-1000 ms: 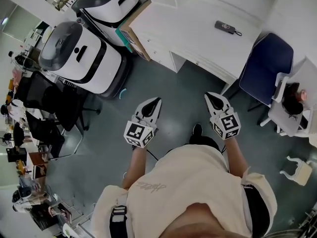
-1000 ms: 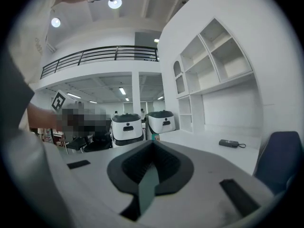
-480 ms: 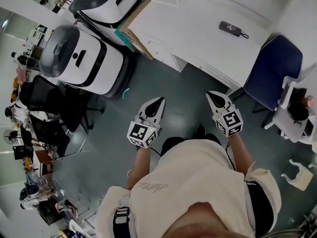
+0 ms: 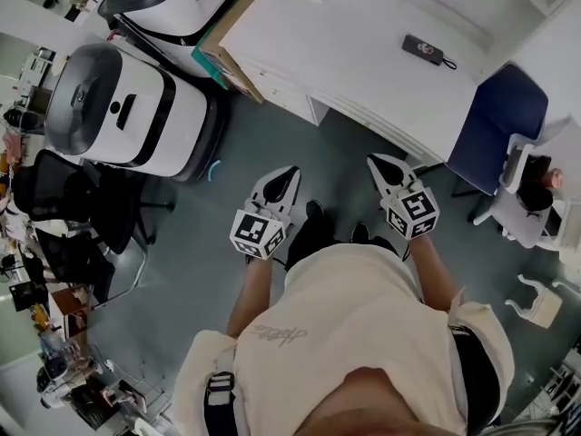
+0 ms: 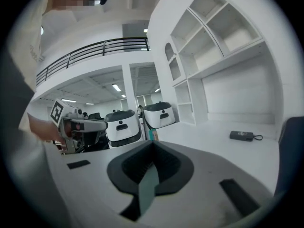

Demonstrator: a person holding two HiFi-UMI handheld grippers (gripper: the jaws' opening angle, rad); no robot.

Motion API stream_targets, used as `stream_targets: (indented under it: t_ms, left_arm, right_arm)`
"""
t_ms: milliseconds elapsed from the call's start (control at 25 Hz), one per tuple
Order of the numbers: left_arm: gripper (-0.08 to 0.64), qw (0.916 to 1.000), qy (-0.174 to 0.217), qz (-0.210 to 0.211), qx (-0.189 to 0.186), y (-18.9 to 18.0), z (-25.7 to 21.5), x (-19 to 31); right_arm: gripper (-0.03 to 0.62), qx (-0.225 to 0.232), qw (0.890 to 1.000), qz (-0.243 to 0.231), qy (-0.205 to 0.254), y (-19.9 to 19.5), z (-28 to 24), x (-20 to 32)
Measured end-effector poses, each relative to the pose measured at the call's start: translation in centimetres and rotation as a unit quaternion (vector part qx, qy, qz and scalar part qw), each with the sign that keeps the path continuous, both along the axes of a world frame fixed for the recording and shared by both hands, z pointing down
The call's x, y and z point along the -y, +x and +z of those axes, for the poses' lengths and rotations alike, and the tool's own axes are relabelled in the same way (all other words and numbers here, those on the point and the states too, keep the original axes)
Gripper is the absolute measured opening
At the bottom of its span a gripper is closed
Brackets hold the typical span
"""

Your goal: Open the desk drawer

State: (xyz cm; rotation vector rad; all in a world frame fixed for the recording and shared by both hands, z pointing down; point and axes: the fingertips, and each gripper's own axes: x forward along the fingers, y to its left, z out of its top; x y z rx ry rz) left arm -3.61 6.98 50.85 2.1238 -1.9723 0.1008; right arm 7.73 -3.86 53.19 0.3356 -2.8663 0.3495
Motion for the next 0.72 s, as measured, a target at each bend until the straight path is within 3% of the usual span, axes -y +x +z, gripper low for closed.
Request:
stream_targets:
  t_ms: [200, 440, 720]
  left_arm:
    - [0.002, 0.9993, 0.014, 0.031, 0.017, -5.8, -1.8, 2.2]
    - [0.002, 0.9956, 0.034, 0.085, 0.021, -9.2, -1.9, 4.5]
    - [0.002, 0.9938, 0.015, 0.11, -0.004, -11.9, -0.2, 5.4]
  right_arm:
    - [-0.005, 0.008, 0.998, 0.048, 0.026, -3.7, -3.4, 2.0]
    - [-0.005, 0.0, 0.992, 0.091, 0.085, -6.5, -4.3, 3.4]
    - [-0.005, -0.039, 0.991, 0.12, 0.045, -6.8, -1.8, 4.0]
